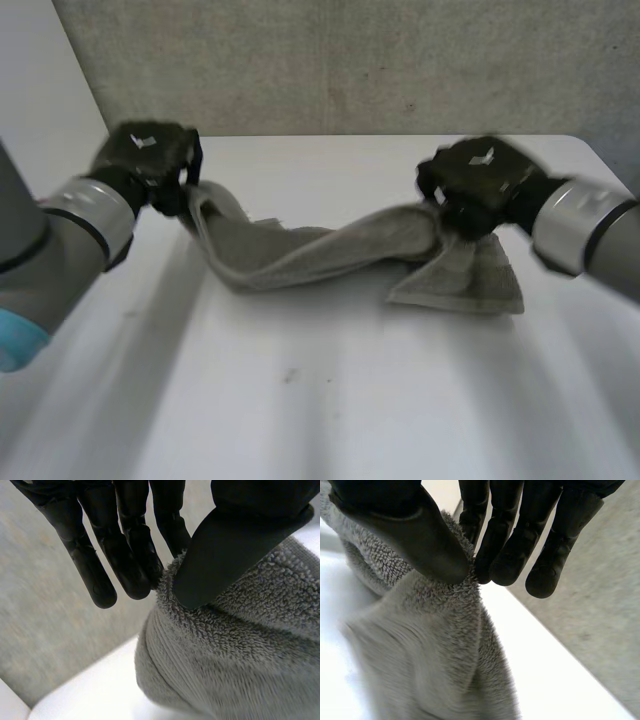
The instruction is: Fold the towel.
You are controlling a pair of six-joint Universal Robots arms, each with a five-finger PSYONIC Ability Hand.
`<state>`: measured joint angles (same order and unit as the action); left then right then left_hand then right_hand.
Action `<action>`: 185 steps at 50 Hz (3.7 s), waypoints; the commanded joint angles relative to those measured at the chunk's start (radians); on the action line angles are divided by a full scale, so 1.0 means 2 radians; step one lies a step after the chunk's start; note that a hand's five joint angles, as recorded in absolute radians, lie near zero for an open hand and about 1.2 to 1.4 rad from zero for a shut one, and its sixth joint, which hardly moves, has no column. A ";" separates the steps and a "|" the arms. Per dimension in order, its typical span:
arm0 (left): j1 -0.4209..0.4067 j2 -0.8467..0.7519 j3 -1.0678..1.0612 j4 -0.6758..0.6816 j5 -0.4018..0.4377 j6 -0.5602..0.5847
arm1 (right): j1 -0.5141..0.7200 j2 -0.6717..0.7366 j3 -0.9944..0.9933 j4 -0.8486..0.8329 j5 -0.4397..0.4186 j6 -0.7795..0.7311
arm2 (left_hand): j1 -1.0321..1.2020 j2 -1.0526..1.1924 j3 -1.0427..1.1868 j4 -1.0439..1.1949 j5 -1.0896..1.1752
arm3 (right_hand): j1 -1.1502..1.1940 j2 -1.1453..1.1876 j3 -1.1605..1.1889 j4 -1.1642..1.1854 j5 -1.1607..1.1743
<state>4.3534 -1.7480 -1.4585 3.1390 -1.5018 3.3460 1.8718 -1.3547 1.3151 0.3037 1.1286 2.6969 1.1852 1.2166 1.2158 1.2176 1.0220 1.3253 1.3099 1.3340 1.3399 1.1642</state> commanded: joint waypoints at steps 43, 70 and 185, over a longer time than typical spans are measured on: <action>-0.004 -0.119 0.272 0.051 -0.145 -0.223 | -0.011 0.222 -0.513 0.019 0.038 -0.105 | 0.106 0.090 0.090 0.089 0.100 | 0.036 0.043 0.031 0.028 0.029; 0.018 -0.110 -0.127 0.121 -0.152 -0.251 | -0.014 0.289 -0.230 0.206 -0.026 -0.318 | 0.106 0.090 0.090 0.089 0.100 | 0.036 0.043 0.031 0.028 0.029; 0.031 -0.211 0.031 0.004 -0.062 0.142 | -0.012 0.115 0.213 -0.192 0.001 -0.081 | -0.294 -0.309 -0.309 -0.310 -0.299 | -0.575 -0.568 -0.580 -0.583 -0.582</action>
<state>4.3888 -2.1692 -1.3809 3.0680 -1.4658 3.6281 1.8470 -1.1312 1.7476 -0.0790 1.1307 2.5375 0.4953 0.4965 0.4968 0.4967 0.3216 0.2311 0.2546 0.2435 0.2592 0.0610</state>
